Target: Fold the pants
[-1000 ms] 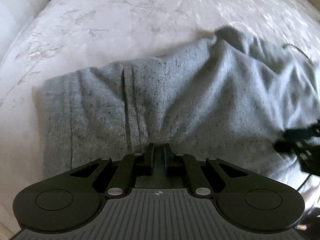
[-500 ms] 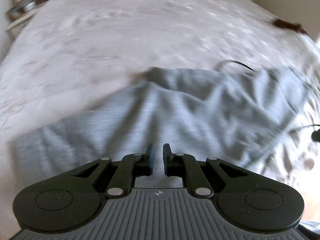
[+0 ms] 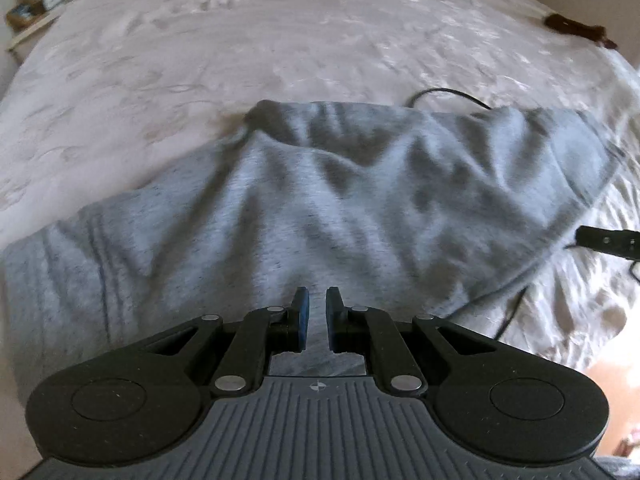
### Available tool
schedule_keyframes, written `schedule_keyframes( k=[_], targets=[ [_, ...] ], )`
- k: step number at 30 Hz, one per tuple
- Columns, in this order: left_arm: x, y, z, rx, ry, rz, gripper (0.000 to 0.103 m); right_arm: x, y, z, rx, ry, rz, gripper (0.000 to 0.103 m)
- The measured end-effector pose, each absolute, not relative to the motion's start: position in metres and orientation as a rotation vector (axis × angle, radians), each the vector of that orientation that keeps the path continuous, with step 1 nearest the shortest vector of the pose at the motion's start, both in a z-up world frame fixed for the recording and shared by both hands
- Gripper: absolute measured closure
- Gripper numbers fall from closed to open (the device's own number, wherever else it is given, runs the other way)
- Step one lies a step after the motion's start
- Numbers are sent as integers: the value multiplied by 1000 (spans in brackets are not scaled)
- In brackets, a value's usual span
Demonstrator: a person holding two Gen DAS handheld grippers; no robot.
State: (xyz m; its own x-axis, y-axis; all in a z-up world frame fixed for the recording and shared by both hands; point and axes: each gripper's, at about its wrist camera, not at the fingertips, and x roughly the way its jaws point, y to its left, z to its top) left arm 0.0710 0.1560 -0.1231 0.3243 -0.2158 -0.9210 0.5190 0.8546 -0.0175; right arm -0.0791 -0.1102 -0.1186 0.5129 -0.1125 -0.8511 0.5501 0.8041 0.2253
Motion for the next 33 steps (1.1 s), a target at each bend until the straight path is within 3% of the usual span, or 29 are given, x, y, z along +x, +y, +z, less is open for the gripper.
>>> schedule_keyframes(
  k=[13, 21, 22, 24, 33],
  targets=[
    [53, 160, -116, 248, 1187, -294, 93, -30, -21, -138, -160, 1054, 263, 66],
    [40, 159, -112, 199, 1195, -176, 93, -20, -8, -155, -343, 1048, 428, 66],
    [38, 158, -111, 194, 1194, -163, 93, -18, -8, -157, -363, 1036, 442, 69],
    [34, 155, -110, 188, 1190, -137, 93, -15, -10, -157, -380, 1009, 456, 95],
    [30, 130, -103, 162, 1126, -88, 93, -31, -27, -141, -334, 981, 584, 97]
  ],
)
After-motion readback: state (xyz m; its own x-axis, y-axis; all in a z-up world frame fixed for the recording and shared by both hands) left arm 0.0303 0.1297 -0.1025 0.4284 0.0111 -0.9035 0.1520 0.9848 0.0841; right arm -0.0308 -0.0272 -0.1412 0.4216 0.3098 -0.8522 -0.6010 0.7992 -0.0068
